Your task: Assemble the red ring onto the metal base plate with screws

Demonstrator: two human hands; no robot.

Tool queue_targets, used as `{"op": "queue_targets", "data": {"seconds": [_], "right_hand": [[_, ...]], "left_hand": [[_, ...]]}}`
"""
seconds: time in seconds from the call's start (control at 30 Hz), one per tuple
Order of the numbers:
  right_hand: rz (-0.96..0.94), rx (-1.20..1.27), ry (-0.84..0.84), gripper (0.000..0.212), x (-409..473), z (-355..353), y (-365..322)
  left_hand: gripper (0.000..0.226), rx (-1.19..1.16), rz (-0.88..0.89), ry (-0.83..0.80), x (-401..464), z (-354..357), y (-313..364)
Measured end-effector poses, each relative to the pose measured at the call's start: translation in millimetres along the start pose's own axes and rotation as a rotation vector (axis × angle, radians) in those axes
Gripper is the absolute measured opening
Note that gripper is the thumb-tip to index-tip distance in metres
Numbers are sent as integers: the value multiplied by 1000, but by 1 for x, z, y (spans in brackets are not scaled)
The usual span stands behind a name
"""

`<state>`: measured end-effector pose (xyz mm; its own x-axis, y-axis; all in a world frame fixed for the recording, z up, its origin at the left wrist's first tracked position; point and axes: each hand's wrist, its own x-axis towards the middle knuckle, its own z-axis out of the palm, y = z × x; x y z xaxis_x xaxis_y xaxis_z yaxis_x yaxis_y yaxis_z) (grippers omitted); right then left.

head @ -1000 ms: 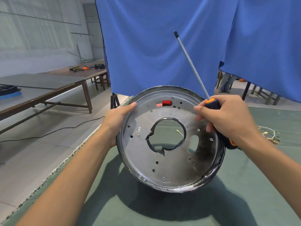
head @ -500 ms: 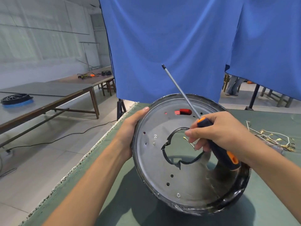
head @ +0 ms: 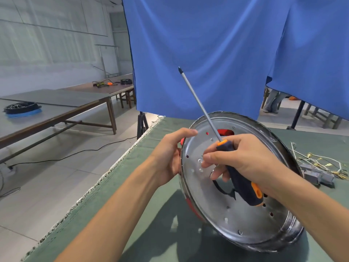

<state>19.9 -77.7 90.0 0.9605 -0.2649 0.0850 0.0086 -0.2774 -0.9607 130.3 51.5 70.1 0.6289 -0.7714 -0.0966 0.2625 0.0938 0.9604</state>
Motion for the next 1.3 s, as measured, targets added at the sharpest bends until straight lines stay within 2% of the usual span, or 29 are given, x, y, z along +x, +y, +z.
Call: {"op": "queue_targets", "data": {"seconds": [0.03,0.13,0.27,0.4,0.63,0.8,1.0,1.23,1.3], "right_hand": [[-26,-16,7,11,0,1,-1],[-51,-51,2,6,0,2,-1],[5,-59,-37,8,-1,5,2],[26,-61,-73,7,-3,4,3],[-18,-180,-62,5,-4,6,6],[-52,-249,-37,12,-5,10,6],[-41,-195,17,13,-2,13,5],[40,-120,21,11,0,10,5],[51,-124,14,11,1,9,5]], "left_hand": [[19,10,-6,-14,-1,1,0],[29,32,-24,-42,0,1,-2],[20,82,-42,-86,0,3,-5],[29,45,-53,-177,-2,6,-7],[23,82,-64,-117,1,6,-11],[19,88,-53,-76,4,8,-12],[22,119,-32,-118,3,10,-11],[38,152,-45,-146,4,11,-10],[34,154,-43,-137,4,12,-10]]}}
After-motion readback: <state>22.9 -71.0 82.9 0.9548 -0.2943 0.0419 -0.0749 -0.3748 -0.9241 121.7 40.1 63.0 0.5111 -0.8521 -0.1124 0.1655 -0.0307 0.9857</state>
